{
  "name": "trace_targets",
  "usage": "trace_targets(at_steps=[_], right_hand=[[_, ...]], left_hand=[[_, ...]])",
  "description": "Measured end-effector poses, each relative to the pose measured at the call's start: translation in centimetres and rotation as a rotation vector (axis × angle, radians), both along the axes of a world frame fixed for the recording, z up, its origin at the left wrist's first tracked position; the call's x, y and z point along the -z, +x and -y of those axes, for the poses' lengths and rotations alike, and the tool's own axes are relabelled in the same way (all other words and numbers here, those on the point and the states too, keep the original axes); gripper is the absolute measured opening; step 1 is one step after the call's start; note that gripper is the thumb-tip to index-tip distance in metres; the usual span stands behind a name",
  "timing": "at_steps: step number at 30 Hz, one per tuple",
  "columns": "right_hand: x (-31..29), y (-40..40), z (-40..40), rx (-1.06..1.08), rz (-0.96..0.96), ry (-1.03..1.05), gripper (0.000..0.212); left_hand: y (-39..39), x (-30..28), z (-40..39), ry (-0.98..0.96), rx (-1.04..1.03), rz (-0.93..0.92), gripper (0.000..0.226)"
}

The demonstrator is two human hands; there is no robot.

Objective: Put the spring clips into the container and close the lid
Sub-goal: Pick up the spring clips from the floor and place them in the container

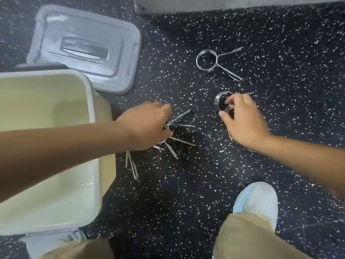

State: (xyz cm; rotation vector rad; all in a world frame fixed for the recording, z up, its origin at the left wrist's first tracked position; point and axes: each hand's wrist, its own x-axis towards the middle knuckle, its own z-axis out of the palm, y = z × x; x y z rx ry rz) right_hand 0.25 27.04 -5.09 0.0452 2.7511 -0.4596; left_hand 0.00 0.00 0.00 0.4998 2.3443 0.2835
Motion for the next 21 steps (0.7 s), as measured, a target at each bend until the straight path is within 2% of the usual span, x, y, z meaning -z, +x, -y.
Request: trace_targets(at_steps=[5, 9, 11, 15, 21], right_hand=[[1.0, -0.1, -1.6, -0.199, -0.024, 0.079, 0.025], [0.8, -1.2, -2.1, -0.303, -0.06, 0.121, 0.025], [0.6, -1.7, -1.8, -0.466, -0.076, 0.185, 0.028], [0.7, -2.5, -1.2, -0.717, -0.114, 0.301, 0.023], [0.4, -3.6, -1.6, -0.847, -0.094, 0.292, 0.015]], left_hand=[[0.0, 2.0, -0.5, -0.037, 0.029, 0.02, 0.046], [-0.5, 2.5, -1.0, -0.001, -0.055, 0.006, 0.044], [-0.5, 2.7, -1.5, -0.014, -0.112, -0.007, 0.043], [-0.7, 3.7, -2.5, -0.096, -0.043, -0.081, 0.022], [-1.3, 3.4, -1.5, -0.105, 0.044, 0.023, 0.013]])
